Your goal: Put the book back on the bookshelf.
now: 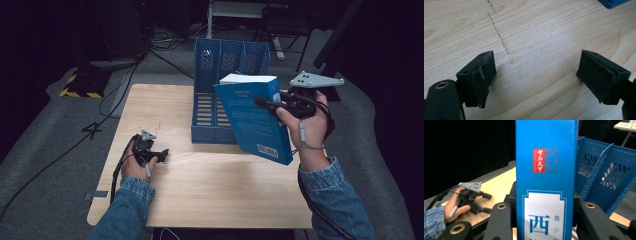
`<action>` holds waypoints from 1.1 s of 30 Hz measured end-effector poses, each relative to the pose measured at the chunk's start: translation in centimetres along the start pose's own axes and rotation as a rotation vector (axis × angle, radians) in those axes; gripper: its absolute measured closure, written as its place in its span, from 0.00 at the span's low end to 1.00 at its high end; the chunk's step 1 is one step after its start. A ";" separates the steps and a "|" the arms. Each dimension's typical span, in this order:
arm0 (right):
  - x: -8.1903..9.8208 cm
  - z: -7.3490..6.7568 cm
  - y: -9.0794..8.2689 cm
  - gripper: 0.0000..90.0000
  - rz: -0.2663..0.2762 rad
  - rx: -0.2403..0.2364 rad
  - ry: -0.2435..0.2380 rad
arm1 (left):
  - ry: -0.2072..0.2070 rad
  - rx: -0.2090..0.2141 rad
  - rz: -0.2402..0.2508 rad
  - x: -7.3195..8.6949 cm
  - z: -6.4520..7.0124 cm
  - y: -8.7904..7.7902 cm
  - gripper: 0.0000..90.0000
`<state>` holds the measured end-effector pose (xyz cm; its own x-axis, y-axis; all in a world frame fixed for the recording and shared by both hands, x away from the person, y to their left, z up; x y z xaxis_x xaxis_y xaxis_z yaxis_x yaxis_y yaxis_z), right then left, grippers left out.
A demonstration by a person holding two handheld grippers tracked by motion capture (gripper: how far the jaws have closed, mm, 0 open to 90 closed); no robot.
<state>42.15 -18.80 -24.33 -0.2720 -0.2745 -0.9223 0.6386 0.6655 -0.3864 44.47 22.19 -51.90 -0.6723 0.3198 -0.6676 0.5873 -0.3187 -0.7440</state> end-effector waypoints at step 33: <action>-4.2 10.5 2.5 0.68 0.098 0.112 0.172 | -0.003 -0.001 0.000 0.0 0.0 0.0 0.17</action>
Point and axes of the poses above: each handheld gripper's, and its own axes: y roughly forward along the jaws, x roughly out of its underside, z roughly to its right, the point moved 2 cm from there along y, roughly forward along the jaws, and after that the axes turned 2 degrees about -z, right-handed, at the moved point
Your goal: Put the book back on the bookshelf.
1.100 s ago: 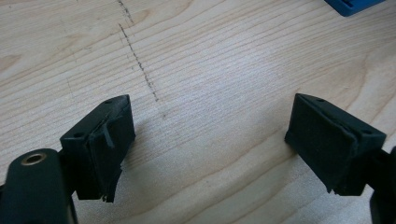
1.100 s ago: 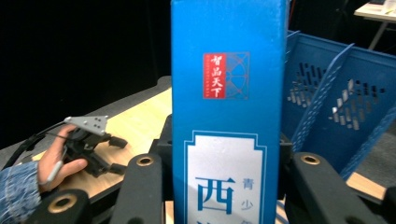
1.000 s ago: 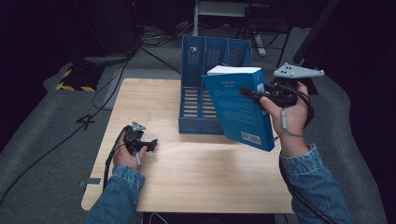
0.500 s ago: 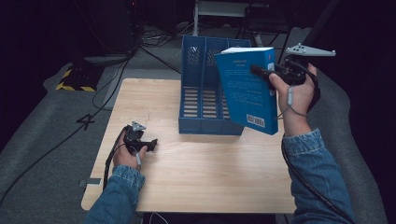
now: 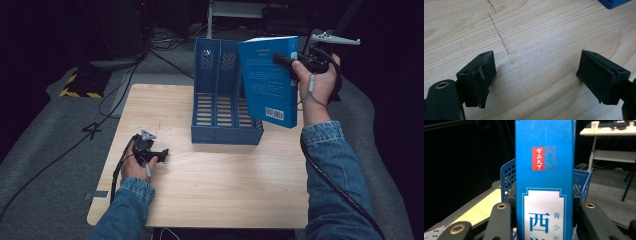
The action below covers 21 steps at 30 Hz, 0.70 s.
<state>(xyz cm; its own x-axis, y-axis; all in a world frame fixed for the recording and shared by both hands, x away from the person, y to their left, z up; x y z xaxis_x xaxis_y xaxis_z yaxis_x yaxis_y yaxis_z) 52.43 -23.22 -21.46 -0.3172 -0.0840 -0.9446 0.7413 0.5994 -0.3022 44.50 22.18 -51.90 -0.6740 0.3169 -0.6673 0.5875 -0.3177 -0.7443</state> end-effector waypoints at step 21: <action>0.9 4.5 2.4 0.68 0.018 0.021 0.061 | 0.000 -0.003 0.000 0.0 0.0 0.0 0.17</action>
Point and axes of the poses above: each handheld gripper's, and its own axes: y roughly forward along the jaws, x roughly out of its underside, z roughly to its right, the point moved 2 cm from there along y, roughly forward along the jaws, and after that the axes turned 2 degrees about -z, right-handed, at the moved point
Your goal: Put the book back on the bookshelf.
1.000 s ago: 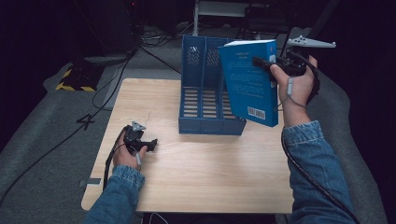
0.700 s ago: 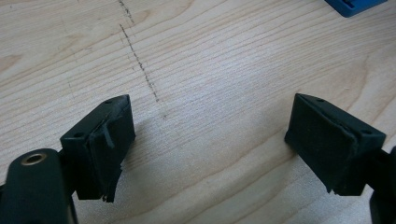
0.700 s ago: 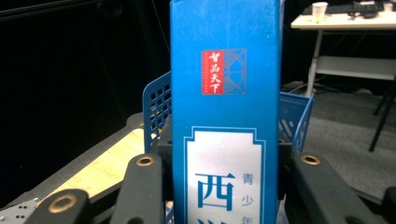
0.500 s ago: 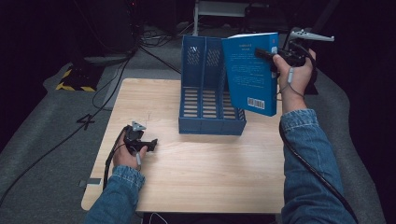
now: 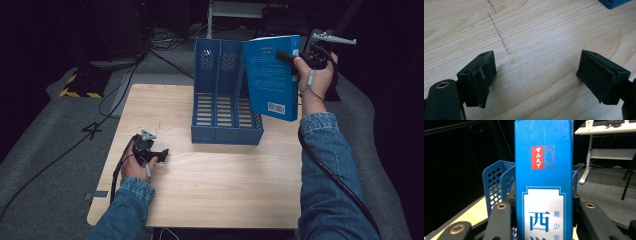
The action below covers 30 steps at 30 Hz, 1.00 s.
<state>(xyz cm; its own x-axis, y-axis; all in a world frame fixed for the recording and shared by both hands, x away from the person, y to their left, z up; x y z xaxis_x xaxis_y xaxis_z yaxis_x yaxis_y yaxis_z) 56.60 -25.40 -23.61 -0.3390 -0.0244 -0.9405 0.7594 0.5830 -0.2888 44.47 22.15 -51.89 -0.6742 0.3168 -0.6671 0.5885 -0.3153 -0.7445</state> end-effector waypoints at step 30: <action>0.2 -2.7 4.5 0.68 0.022 0.018 0.091 | 0.001 0.000 0.000 0.0 0.0 0.0 0.17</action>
Point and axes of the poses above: each handheld gripper's, and its own axes: y roughly forward along the jaws, x roughly out of its underside, z roughly to its right, the point moved 2 cm from there along y, roughly forward along the jaws, and after that the axes turned 2 degrees about -z, right-handed, at the moved point
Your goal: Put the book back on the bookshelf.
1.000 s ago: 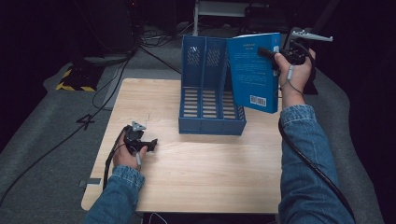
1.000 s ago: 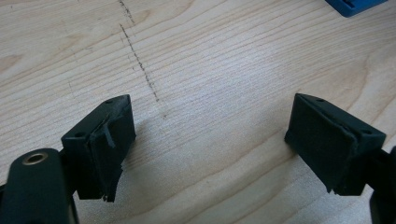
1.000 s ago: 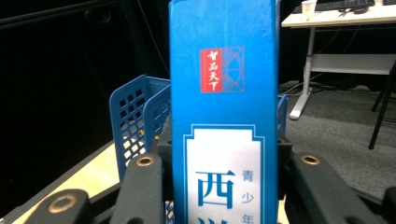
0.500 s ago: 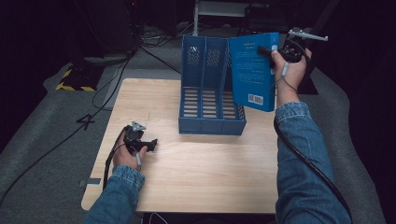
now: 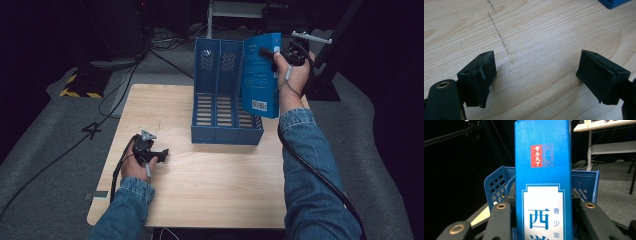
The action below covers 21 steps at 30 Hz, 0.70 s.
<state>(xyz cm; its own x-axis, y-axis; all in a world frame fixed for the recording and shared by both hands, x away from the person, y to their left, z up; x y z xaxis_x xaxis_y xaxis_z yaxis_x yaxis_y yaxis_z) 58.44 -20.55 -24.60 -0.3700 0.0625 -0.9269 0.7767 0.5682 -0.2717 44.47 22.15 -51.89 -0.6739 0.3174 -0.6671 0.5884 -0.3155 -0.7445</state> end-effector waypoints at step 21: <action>2.3 1.1 2.3 0.68 0.101 -0.012 -0.008 | 0.004 -0.002 -0.001 0.0 0.0 0.0 0.18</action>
<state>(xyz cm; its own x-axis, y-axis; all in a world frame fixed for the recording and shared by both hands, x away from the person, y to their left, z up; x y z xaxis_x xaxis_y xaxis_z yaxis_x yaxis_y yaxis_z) 59.88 -20.03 -27.67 -0.2865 0.1134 -0.9514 0.8035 0.5693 -0.1741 44.45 22.14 -51.87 -0.6732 0.3210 -0.6662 0.5881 -0.3136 -0.7455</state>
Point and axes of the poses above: each handheld gripper's, and its own axes: y roughly forward along the jaws, x roughly out of its underside, z roughly to its right, the point moved 2 cm from there along y, roughly forward along the jaws, and after that the axes turned 2 degrees about -z, right-handed, at the moved point
